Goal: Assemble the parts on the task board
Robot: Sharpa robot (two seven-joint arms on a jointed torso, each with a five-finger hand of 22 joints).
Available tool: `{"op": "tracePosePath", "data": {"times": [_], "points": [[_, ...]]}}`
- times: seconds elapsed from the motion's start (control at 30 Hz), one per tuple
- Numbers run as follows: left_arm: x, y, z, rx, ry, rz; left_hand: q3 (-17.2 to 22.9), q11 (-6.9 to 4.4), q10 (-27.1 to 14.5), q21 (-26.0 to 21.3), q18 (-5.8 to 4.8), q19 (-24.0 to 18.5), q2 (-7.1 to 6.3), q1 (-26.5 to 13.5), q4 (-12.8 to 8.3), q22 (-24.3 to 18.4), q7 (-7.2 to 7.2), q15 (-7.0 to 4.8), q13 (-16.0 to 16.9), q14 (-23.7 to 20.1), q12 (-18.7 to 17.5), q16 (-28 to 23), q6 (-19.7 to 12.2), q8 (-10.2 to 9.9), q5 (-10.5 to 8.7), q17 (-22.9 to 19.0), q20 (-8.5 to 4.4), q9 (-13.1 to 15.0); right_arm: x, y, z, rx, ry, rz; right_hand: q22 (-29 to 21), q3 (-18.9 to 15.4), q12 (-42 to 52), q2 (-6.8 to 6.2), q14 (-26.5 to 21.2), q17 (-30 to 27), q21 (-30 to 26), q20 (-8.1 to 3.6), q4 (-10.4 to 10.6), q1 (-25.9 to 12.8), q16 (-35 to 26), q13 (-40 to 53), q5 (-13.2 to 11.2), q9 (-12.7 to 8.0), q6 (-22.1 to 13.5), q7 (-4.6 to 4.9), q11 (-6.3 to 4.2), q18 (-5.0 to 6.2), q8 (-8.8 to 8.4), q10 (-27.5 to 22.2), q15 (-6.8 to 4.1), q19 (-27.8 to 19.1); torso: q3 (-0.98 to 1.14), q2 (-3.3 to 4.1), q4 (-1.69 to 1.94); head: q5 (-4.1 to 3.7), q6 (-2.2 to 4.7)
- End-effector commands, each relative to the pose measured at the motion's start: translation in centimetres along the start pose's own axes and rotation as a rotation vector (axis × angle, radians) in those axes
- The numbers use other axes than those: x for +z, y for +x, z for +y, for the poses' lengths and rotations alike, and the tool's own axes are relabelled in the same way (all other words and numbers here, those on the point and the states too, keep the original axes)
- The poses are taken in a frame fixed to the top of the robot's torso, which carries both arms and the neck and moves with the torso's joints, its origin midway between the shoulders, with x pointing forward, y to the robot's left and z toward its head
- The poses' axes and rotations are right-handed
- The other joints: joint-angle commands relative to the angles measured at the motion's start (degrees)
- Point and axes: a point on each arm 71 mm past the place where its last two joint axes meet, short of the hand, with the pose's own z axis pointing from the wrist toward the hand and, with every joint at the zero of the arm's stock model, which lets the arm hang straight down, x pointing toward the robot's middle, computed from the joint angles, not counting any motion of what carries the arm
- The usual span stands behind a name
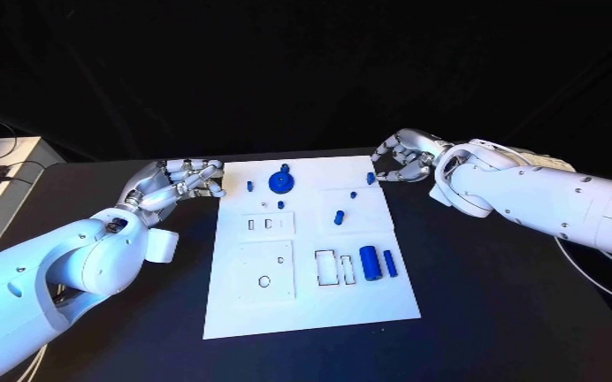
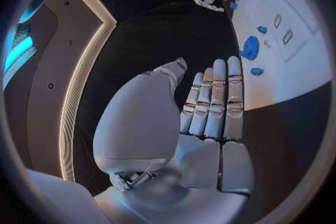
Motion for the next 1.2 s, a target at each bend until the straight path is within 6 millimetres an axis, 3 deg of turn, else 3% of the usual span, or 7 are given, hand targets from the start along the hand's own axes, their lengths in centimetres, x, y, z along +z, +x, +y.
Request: {"op": "tracePosePath", "data": {"times": [0.03,0.17,0.3,0.5,0.83,1.2], "points": [[0.0,0.2,-0.1,-0.001,0.011,0.02,0.06,0.12,0.11,0.35,0.56,-0.22,0.3,-0.01,-0.16,0.06,-0.07,0.08,0.05,-0.45,-0.07,0.36,-0.2,-0.24,-0.16,0.05,0.03,-0.03,0.1,0.3,0.0,-0.021,-0.013,0.036,13.87,-0.45,0.12,-0.2,5.99,15.09,-0.24,-0.26,0.15,-0.31,0.24,15.06,-0.32,-0.11,-0.45,-0.06,0.06,-0.43,-0.22,5.99,-0.17,5.23,-0.1,0.02,0.07,0.0,-0.15],[0.0,0.2,0.0,0.0,0.011,0.02,0.06,0.12,0.11,0.35,0.56,-0.22,0.3,-0.01,-0.16,0.06,-0.07,0.08,0.05,-0.45,-0.07,0.36,-0.2,-0.24,-0.16,0.05,0.03,-0.03,0.3,0.5,0.0,-0.024,-0.01,0.036,13.9,-0.62,0.12,-0.13,5.99,15.09,-0.2,-0.2,0.33,-0.47,0.24,15.06,-0.38,-0.14,-0.52,-0.03,0.09,-0.44,-0.28,5.99,-0.08,5.25,-0.2,-0.03,0.11,0.05,-0.31],[0.0,0.1,0.0,0.001,0.011,0.019,0.06,0.12,0.11,0.35,0.56,-0.22,0.3,-0.01,-0.16,0.06,-0.07,0.08,0.05,-0.45,-0.07,0.36,-0.2,-0.24,-0.16,0.05,0.03,-0.03,0.4,0.8,0.0,-0.025,-0.003,0.049,13.92,-0.8,0.12,-0.15,5.99,15.09,-0.18,-0.16,0.46,-0.6,0.24,15.06,-0.39,-0.16,-0.57,-0.01,0.11,-0.45,-0.32,5.99,-0.03,5.26,-0.2,-0.01,0.17,-0.05,-0.48],[0.0,0.0,-0.1,0.003,0.011,0.017,0.06,0.12,0.11,0.35,0.56,-0.22,0.3,-0.01,-0.16,0.06,-0.07,0.08,0.05,-0.45,-0.07,0.36,-0.2,-0.24,-0.16,0.05,0.03,-0.03,0.5,1.4,-0.2,-0.028,0.006,0.063,13.91,-0.91,0.12,-0.13,5.99,15.09,-0.2,-0.13,0.56,-0.69,0.24,15.06,-0.4,-0.17,-0.56,0.0,0.11,-0.44,-0.32,5.99,0.02,5.25,-0.15,0.0,-0.08,0.28,-0.73],[0.0,0.0,-0.1,0.004,0.011,0.018,0.06,0.12,0.11,0.35,0.56,-0.22,0.3,-0.01,-0.16,0.06,-0.07,0.08,0.05,-0.45,-0.07,0.36,-0.2,-0.24,-0.16,0.05,0.03,-0.03,0.8,2.1,0.0,-0.035,0.007,0.079,13.95,-1.1,0.12,0.11,5.99,15.09,-0.15,-0.04,0.84,-0.84,0.24,15.06,-0.3,-0.15,-0.4,0.01,0.14,-0.46,-0.25,5.99,0.1,5.28,-0.13,-0.07,0.05,0.61,-1.16],[-0.1,0.0,-0.1,0.005,0.01,0.017,0.06,0.12,0.11,0.35,0.56,-0.22,0.3,-0.01,-0.16,0.06,-0.07,0.08,0.05,-0.45,-0.07,0.36,-0.2,-0.24,-0.16,0.05,0.03,-0.03,1.0,2.6,-0.1,-0.042,0.017,0.078,14.4,-0.43,0.12,1.96,5.99,15.09,0.32,-0.04,1.88,-0.75,0.24,15.06,0.68,-0.07,0.67,-0.12,0.08,-0.59,0.18,5.99,-0.06,5.56,-0.1,-0.08,-0.06,0.69,-1.19]]}}
